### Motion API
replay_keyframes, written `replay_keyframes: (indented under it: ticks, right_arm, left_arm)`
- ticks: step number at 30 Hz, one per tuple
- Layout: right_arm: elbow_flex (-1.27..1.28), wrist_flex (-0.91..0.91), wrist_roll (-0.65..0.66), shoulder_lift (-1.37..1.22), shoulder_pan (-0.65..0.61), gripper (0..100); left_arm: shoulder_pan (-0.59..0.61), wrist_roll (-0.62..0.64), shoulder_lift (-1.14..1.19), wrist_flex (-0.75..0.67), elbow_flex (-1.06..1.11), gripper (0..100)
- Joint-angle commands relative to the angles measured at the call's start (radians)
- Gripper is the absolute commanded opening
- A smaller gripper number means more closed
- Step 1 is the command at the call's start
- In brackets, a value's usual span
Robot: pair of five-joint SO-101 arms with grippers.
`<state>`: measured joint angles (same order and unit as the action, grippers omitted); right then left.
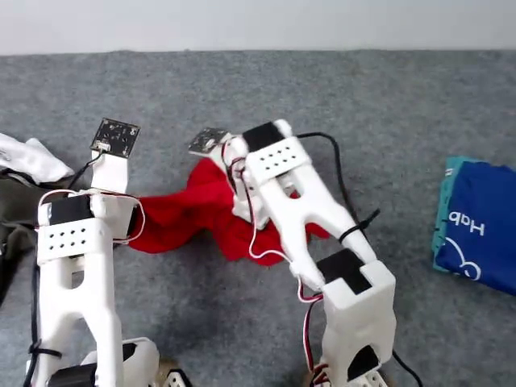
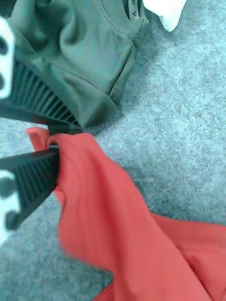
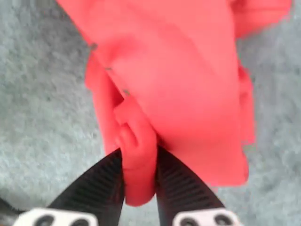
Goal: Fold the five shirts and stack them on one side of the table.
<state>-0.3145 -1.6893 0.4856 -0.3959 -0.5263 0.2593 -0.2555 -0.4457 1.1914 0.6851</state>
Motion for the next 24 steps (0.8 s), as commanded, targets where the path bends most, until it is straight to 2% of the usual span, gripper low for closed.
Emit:
replay_keyframes:
  ticks: [1,6,8,13,17,24]
  right_arm:
    - [-0.078,-0.067,0.017,0.124,0.042,1.1]
    - [-0.150,-0.102,0.023,0.219,0.093,0.9]
    - [-0.167,-0.102,0.064,0.283,0.113,0.9]
    - [-0.236,-0.097,0.126,0.456,0.194,0.9]
    - [-0.322,-0.094,0.186,0.549,0.321,0.9]
    - [-0.390,-0.018,0.285,0.621,0.584,0.9]
  left_arm:
    - [0.005,-0.006,-0.035,0.002,-0.005,1]
    - [0.008,-0.005,-0.044,0.002,-0.015,1]
    - [0.009,-0.003,-0.046,0.011,-0.045,1]
    - [0.011,-0.002,-0.046,0.140,-0.259,1]
    - [0.017,-0.002,-0.046,0.193,-0.458,1]
    - [0.129,-0.002,-0.038,0.195,-0.697,1]
